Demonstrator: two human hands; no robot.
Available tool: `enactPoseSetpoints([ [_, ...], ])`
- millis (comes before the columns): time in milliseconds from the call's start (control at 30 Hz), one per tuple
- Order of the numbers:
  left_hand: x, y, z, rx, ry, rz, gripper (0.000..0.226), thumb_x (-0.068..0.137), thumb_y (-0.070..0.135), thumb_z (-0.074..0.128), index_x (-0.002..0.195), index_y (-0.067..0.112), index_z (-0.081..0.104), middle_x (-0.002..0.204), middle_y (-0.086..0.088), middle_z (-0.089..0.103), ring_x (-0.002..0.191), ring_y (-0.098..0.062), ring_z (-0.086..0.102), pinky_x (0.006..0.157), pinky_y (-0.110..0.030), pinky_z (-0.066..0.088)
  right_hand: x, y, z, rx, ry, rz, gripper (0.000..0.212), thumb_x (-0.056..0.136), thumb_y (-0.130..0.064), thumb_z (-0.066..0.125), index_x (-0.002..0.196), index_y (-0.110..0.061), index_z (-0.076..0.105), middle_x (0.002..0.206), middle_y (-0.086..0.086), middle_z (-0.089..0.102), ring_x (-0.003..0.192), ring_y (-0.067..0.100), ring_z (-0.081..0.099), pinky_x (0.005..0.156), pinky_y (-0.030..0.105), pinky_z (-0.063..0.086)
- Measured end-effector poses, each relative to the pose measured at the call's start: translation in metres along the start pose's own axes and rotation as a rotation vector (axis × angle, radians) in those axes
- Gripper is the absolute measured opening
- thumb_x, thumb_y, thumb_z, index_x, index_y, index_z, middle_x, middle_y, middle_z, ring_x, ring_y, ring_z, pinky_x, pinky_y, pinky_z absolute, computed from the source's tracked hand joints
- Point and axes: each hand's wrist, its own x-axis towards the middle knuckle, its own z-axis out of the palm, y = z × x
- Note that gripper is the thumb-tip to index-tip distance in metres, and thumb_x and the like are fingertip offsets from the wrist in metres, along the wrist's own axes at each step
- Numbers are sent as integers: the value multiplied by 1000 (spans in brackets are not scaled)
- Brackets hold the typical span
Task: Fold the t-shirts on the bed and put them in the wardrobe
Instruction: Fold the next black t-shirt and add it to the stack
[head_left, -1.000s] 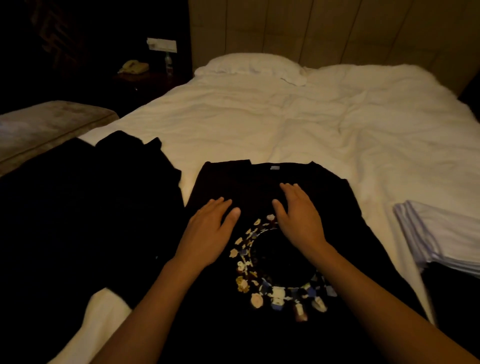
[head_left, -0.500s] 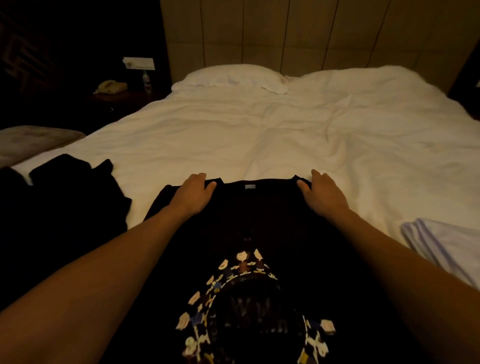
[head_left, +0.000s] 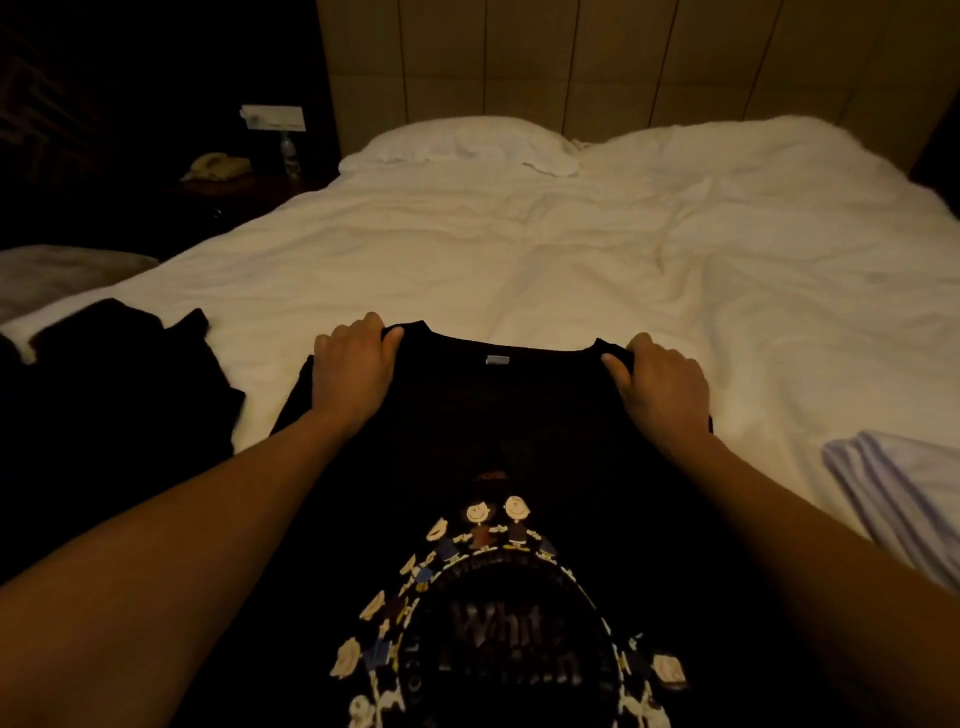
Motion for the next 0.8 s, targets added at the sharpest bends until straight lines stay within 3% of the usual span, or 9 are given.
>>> enactPoseSetpoints([
  [133, 2, 10, -36, -24, 142, 25, 33, 105, 35, 38, 85, 10, 48, 80, -12, 55, 79, -34, 49, 75, -41, 28, 3, -1, -28, 46, 94, 8, 42, 102, -42, 40, 101, -6, 63, 92, 13, 61, 85, 33, 54, 72, 38, 31],
  [367, -30, 14, -104, -129, 248, 102, 42, 100, 46, 28, 82, 12, 45, 73, -5, 46, 72, -30, 45, 69, -36, 21, -28, -4, -97, 243, 216, 32, 38, 100, -39, 44, 92, -8, 65, 85, 10, 60, 83, 34, 51, 71, 35, 25],
  [533, -93, 10, -145, -182, 216, 185, 38, 100, 43, 32, 83, 12, 47, 73, -5, 48, 70, -28, 45, 67, -34, 19, -87, 4, -132, 354, 187, -8, 50, 90, -51, 36, 88, -12, 67, 82, 7, 63, 85, 32, 54, 71, 36, 26],
  [667, -158, 1, -158, -175, 127, 228, 33, 99, 40, 34, 84, 15, 49, 76, -3, 51, 71, -29, 49, 68, -37, 25, -148, 15, -145, 382, 127, 10, 44, 87, -50, 45, 84, -15, 73, 78, 5, 69, 79, 34, 60, 73, 46, 44],
  [800, -214, -13, -159, -136, -15, 281, 35, 98, 47, 32, 87, 19, 50, 82, 3, 52, 74, -22, 51, 68, -34, 28, -198, 23, -144, 318, -10, -30, 28, 81, -44, 64, 84, -20, 77, 82, -1, 73, 82, 30, 64, 75, 44, 46],
])
